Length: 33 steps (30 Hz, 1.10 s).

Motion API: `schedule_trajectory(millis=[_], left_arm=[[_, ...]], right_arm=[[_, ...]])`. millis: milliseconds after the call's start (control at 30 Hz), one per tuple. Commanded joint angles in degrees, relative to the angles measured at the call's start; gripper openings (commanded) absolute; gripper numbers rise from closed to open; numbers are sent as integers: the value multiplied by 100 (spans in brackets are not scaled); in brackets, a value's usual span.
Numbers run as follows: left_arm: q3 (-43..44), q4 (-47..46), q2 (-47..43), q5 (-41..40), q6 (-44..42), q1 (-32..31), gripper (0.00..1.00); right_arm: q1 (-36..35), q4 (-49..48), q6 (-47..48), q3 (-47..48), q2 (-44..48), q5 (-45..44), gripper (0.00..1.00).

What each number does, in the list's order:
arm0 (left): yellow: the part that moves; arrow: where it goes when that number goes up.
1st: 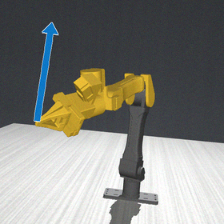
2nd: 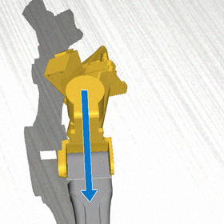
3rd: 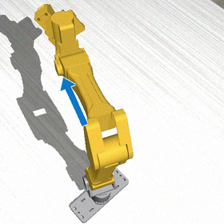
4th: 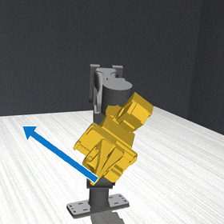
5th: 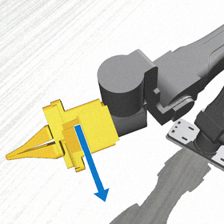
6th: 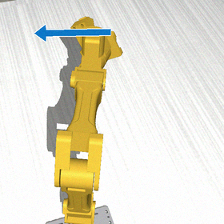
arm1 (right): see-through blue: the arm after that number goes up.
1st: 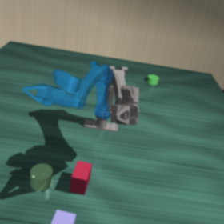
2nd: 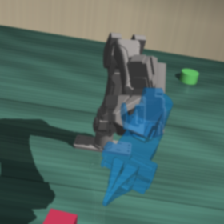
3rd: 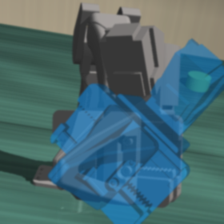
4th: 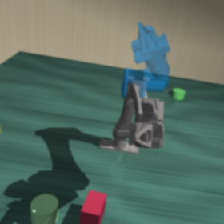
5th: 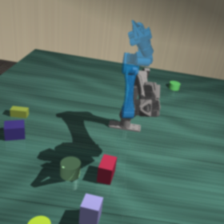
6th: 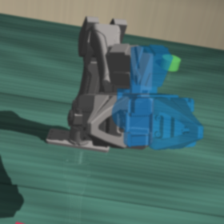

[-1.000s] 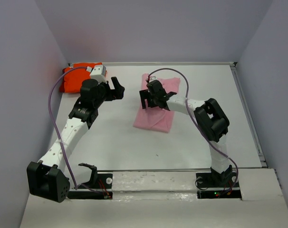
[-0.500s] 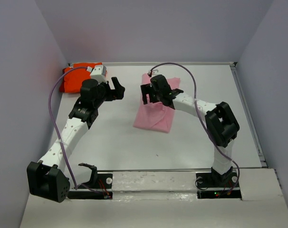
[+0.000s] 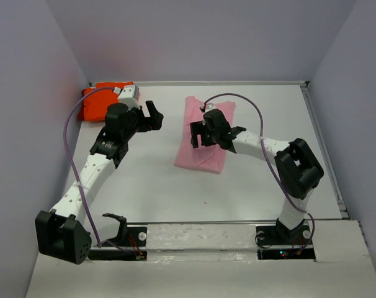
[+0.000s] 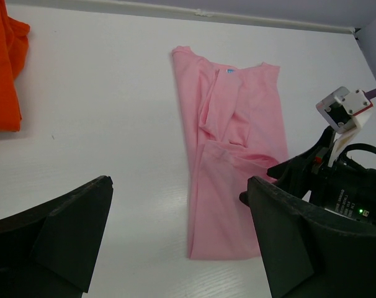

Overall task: Fold and stack the t-shirts
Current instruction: Fold the folded rectangular tshirt in 1/3 of the way

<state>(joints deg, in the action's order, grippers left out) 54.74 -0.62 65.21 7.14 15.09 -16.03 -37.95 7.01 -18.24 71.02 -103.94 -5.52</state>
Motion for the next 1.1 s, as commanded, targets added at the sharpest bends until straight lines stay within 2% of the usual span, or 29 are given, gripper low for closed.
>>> schedule_trajectory(millis=[0, 400, 733, 900, 1067], left_arm=[[-60, -236, 9, 104, -85, 12, 99], [-69, -228, 0, 113, -103, 21, 99], [-60, -228, 18, 139, -94, 21, 99], [-69, -228, 88, 156, -68, 21, 99], [-69, -140, 281, 313, 308, 4, 99]], right_arm=[[-10, -437, -153, -27, -222, 121, 87], [43, -490, -4, 96, -917, -564, 88], [43, -498, 75, 8, -478, -889, 88], [95, -297, 23, 193, -662, -574, 88], [95, -603, -215, -308, -610, 190, 88]])
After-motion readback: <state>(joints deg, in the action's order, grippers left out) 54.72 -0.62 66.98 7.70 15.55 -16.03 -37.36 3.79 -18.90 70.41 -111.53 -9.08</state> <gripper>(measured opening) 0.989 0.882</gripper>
